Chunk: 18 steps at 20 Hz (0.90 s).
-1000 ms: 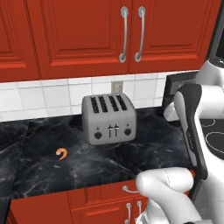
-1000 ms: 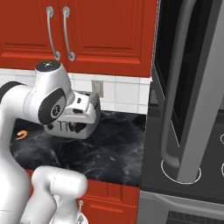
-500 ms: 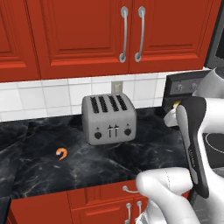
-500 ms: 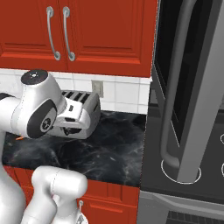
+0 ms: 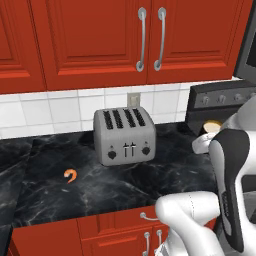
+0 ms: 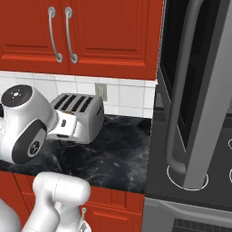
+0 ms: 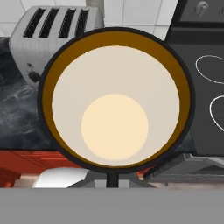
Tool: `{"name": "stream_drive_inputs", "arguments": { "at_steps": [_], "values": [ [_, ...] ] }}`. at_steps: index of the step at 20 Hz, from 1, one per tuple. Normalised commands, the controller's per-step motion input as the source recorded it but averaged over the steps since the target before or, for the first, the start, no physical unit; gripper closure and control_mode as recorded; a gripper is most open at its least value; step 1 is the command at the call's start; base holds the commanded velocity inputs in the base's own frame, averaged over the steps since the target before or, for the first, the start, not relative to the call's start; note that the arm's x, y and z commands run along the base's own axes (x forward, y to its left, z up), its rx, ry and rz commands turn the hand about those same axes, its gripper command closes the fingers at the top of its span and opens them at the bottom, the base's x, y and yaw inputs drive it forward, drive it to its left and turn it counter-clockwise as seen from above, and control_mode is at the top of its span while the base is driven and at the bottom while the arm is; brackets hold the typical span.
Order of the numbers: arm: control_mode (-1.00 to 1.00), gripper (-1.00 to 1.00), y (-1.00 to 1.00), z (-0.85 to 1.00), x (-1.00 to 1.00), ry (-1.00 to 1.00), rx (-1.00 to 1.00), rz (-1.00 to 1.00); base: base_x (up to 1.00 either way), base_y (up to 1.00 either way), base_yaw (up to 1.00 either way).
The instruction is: Pick the mug from the counter and place it inside the microwave. Then close the microwave.
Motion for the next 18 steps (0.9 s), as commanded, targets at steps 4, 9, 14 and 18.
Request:
{"name": "stream_drive_inputs", "arguments": {
  "at_steps": [4, 9, 14, 18],
  "values": [
    [-1.00, 1.00, 0.01, -0.01, -0.03, 0.00, 0.00, 0.00, 0.00, 0.00, 0.00],
    [-1.00, 1.00, 0.00, 0.00, 0.00, 0.00, 0.00, 0.00, 0.00, 0.00, 0.00],
    [-1.00, 1.00, 0.00, 0.00, 0.00, 0.00, 0.00, 0.00, 0.00, 0.00, 0.00],
    [1.00, 1.00, 0.00, 0.00, 0.00, 0.00, 0.00, 0.00, -0.01, 0.00, 0.00]
  ]
}}
